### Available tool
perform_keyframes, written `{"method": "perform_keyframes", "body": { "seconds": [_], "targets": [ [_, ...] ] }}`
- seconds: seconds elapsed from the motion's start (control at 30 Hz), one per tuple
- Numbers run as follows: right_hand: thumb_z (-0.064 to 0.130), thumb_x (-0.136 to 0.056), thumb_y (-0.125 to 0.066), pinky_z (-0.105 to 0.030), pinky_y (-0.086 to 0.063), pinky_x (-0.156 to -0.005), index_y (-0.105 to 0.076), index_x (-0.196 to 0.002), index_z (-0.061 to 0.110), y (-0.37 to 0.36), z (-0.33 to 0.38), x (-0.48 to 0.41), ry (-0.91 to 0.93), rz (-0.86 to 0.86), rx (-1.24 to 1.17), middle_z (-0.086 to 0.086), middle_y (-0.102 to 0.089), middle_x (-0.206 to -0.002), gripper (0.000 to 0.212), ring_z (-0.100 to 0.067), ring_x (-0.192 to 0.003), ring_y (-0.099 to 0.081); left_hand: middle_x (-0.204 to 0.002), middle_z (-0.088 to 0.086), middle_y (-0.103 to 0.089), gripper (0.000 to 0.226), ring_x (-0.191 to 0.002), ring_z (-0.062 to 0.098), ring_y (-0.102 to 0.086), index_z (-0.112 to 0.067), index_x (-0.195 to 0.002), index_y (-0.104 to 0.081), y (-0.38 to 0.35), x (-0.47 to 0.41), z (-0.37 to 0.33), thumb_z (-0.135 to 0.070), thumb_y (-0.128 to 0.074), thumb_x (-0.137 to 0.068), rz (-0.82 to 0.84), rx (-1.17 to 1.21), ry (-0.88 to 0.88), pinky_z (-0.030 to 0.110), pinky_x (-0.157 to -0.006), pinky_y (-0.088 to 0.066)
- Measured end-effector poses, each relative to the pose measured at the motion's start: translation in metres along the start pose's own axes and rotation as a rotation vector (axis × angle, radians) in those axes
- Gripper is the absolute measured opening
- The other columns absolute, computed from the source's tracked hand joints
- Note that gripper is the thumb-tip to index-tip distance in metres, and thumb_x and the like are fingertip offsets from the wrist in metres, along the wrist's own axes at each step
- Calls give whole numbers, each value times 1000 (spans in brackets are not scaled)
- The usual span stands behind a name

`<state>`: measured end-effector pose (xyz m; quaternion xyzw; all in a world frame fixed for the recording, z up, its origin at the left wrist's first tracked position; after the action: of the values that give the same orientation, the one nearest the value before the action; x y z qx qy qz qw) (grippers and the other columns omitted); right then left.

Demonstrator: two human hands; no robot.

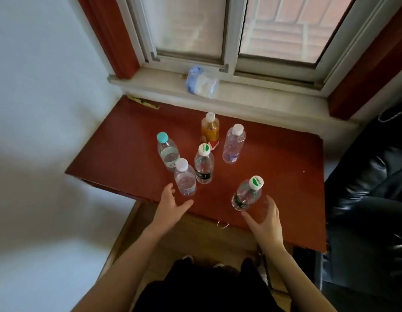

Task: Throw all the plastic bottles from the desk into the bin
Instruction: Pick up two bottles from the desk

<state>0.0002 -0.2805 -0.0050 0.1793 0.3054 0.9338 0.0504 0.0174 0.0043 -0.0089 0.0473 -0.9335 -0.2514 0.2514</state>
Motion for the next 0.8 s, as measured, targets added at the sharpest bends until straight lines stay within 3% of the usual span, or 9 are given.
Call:
{"method": "perform_keyframes", "body": {
  "seconds": [0.07, 0.17, 0.3, 0.4, 0.57, 0.73, 0.8],
  "targets": [
    [46, -69, -83, -41, -45, -101, -22, -151, 24, -3, 4, -11, -9, 14, -36, -2, -32, -154, 104, -21, -137, -40, -152, 6, -31, 103, -136, 25, -38, -23, -149, -15, 3, -11, -5, -39, -81, -70, -43, 34, 10, 41, -108, -39],
    [39, -66, -86, -37, -44, -102, -32, -145, 25, -14, 4, -27, -16, 74, -88, 1, -44, -144, 97, -18, -129, -47, -151, 1, -32, 107, -136, 22, -37, -28, -146, -20, 6, -28, -8, -39, -86, -62, -49, 67, -5, 45, -111, -36],
    [28, -69, -86, -26, -50, -88, -47, -130, 23, -24, 5, -37, -19, 68, -164, 5, -62, -122, 73, -16, -112, -59, -135, -4, -49, 80, -123, 14, -49, -37, -129, -41, 6, -42, -11, -40, -85, -62, -32, 59, -66, 41, -104, -44],
    [28, -70, -85, -17, -46, -80, -49, -128, 21, -26, 7, -37, -7, 40, -167, 5, -64, -118, 69, -15, -107, -61, -125, -10, -59, 70, -114, 11, -56, -38, -122, -46, 11, -41, -12, -44, -83, -64, -10, 67, -89, 37, -97, -48],
    [29, -70, -84, -28, -52, -84, -50, -125, 23, -21, 15, -6, -1, -55, -250, 9, -64, -113, 65, -12, -102, -62, -110, -15, -64, 57, -102, 4, -60, -31, -120, -49, 26, -20, -23, -39, -80, -72, 99, 46, -182, 26, -85, -48],
    [28, -70, -85, -28, -53, -83, -51, -109, 44, -24, 21, 59, -34, -242, -325, 14, -65, -109, 54, -5, -100, -62, -108, -15, -65, 54, -99, -1, -61, -36, -116, -51, 42, 3, -22, -41, -79, -71, 273, -75, -327, 21, -81, -46],
    [30, -70, -85, -29, -54, -85, -52, -114, 39, -32, 14, 91, -80, -330, -340, 11, -63, -113, 55, -7, -103, -61, -106, -17, -65, 52, -97, -3, -62, -37, -114, -51, 44, 10, -16, -40, -79, -71, 348, -129, -390, 15, -78, -44]
  ]
}}
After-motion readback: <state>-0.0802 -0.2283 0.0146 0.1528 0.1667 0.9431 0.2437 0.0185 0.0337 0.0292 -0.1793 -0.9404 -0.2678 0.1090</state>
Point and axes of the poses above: each hand's wrist, its own x-axis away from the middle knuckle, its own y-axis out of the back of the hand, z = x × y, the point moved 2 cm from there along -x, towards the middle knuckle
